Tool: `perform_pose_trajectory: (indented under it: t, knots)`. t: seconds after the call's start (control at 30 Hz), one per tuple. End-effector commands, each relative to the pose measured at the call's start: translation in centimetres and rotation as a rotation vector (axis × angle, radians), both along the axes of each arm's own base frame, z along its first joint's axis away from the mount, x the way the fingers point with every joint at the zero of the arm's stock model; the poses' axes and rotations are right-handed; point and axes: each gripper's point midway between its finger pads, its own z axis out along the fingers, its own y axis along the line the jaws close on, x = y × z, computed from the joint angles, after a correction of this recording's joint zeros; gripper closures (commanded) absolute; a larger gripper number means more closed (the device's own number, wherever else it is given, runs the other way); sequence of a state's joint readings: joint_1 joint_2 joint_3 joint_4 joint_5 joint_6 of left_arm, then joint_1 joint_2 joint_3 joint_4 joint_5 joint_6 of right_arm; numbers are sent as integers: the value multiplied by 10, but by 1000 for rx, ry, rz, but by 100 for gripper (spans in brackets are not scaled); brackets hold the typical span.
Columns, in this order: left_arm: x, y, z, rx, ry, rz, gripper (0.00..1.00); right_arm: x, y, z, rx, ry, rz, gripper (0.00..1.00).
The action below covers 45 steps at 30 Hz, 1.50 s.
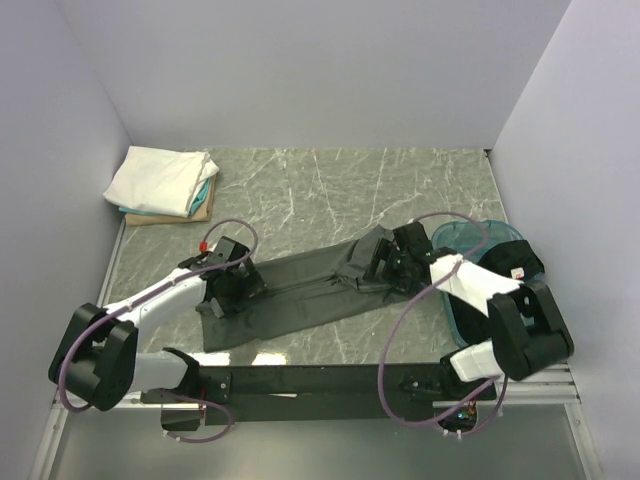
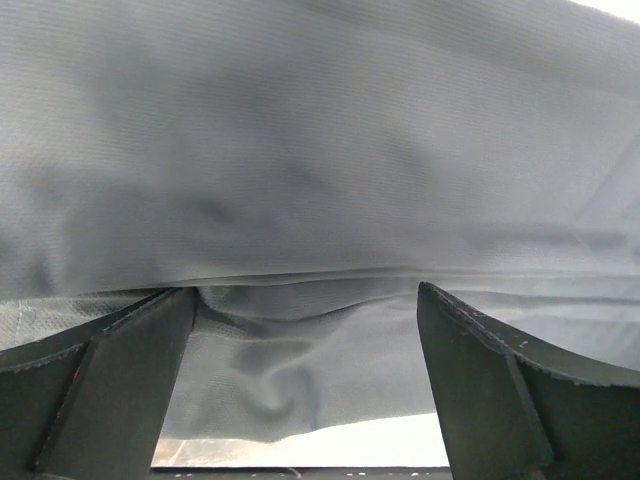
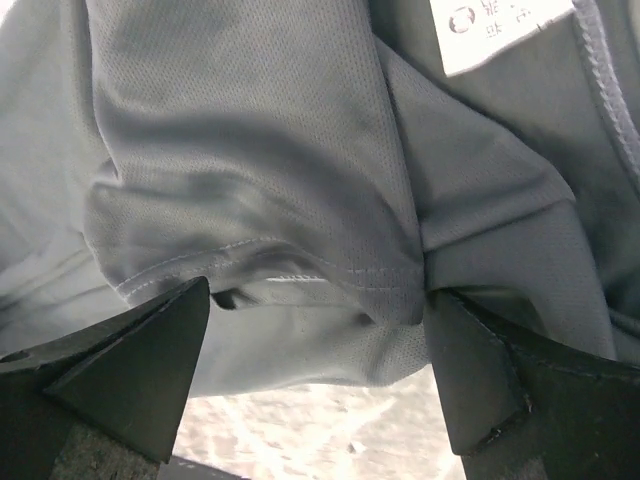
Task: Fold and stack the t-shirts
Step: Fold the tshirt
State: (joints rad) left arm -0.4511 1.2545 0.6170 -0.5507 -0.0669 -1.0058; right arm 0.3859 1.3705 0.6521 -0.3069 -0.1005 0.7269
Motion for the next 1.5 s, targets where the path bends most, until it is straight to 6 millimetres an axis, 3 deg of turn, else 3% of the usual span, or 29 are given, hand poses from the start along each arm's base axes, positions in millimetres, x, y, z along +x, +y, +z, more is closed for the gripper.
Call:
perform_pose_trajectory:
  t: [0.0, 0.03, 0.1, 0.13, 0.2, 0.27, 0.3, 0.33, 0.4, 0.43, 0.47, 0.5, 0.53, 0.63, 0.67, 0.7, 0.77, 0.8, 0.87, 0.9, 1.07, 1.2, 1.23, 1.27, 1.3, 1.33, 1.37, 1.4, 1.47]
  knots:
    - [-2, -18, -13, -47, 26, -53, 1, 25, 0, -8, 7, -4, 15, 7]
    - [-1, -23, -12, -61, 27, -65, 1, 39, 1, -3, 1, -28, 9, 7]
    - [8, -33, -9, -83, 19, -82, 1, 57, -10, -15, -23, 3, -9, 7]
    - [11, -36, -8, -88, 18, -83, 0, 80, -11, -6, -18, -28, -18, 7]
    - [23, -45, -6, -97, 14, -88, 1, 94, -18, -25, -31, 28, -6, 7]
    - [33, -56, -5, -117, 16, -99, 1, 123, -13, -30, -29, 43, 14, 7]
    - [36, -61, -5, -127, 20, -100, 1, 149, -7, -17, -9, -1, 29, 7]
    - [40, -67, -4, -145, 19, -104, 1, 155, -2, -29, -4, 34, 44, 7]
    - [48, -78, -4, -162, 31, -102, 1, 168, 7, -28, 18, 54, 91, 7]
    - [48, -81, -5, -161, 41, -102, 1, 194, 16, -22, 32, 23, 104, 7]
    - [52, -85, -7, -161, 52, -100, 1, 198, 17, -22, 28, 40, 122, 7]
    - [50, -91, -8, -168, 63, -104, 1, 225, 25, -2, 39, -13, 131, 7]
    - [48, -94, -9, -170, 77, -98, 1, 227, 30, -17, 35, 23, 147, 7]
    - [26, -108, -18, -194, 156, -78, 1, 246, 43, -18, 29, 19, 189, 7]
    - [11, -107, -24, -191, 191, -67, 1, 244, 49, -20, 30, 40, 205, 7]
    - [-9, -116, -27, -204, 240, -55, 1, 258, 56, -8, 42, 2, 214, 7]
    - [-35, -122, -29, -224, 283, -59, 1, 262, 70, -18, 53, 10, 232, 7]
    - [-47, -132, -27, -242, 293, -67, 1, 274, 76, -5, 64, -32, 235, 7]
    - [-51, -141, -19, -243, 277, -80, 1, 279, 94, -8, 93, -42, 258, 7]
    - [-58, -146, -16, -227, 269, -82, 1, 288, 104, 6, 116, -85, 276, 7]
    - [-54, -197, 23, -326, 170, -131, 1, 304, 136, 28, 241, -172, 296, 6]
    - [-63, -211, 36, -255, 141, -197, 0, 304, 133, 55, 218, -219, 321, 6]
    - [-61, -210, 37, -235, 125, -200, 1, 302, 132, 74, 204, -252, 331, 5]
    - [-60, -209, 42, -223, 116, -212, 1, 298, 125, 76, 167, -252, 347, 5]
    - [-59, -208, 45, -221, 107, -218, 1, 294, 123, 97, 148, -288, 360, 5]
    - [-60, -206, 51, -227, 98, -226, 1, 295, 114, 102, 94, -308, 361, 5]
    - [-61, -200, 52, -204, 89, -235, 1, 287, 105, 100, 56, -285, 359, 5]
    - [-59, -192, 52, -178, 73, -224, 1, 283, 99, 119, 28, -314, 352, 5]
    - [-61, -173, 55, -130, 48, -217, 1, 274, 78, 113, -65, -292, 322, 5]
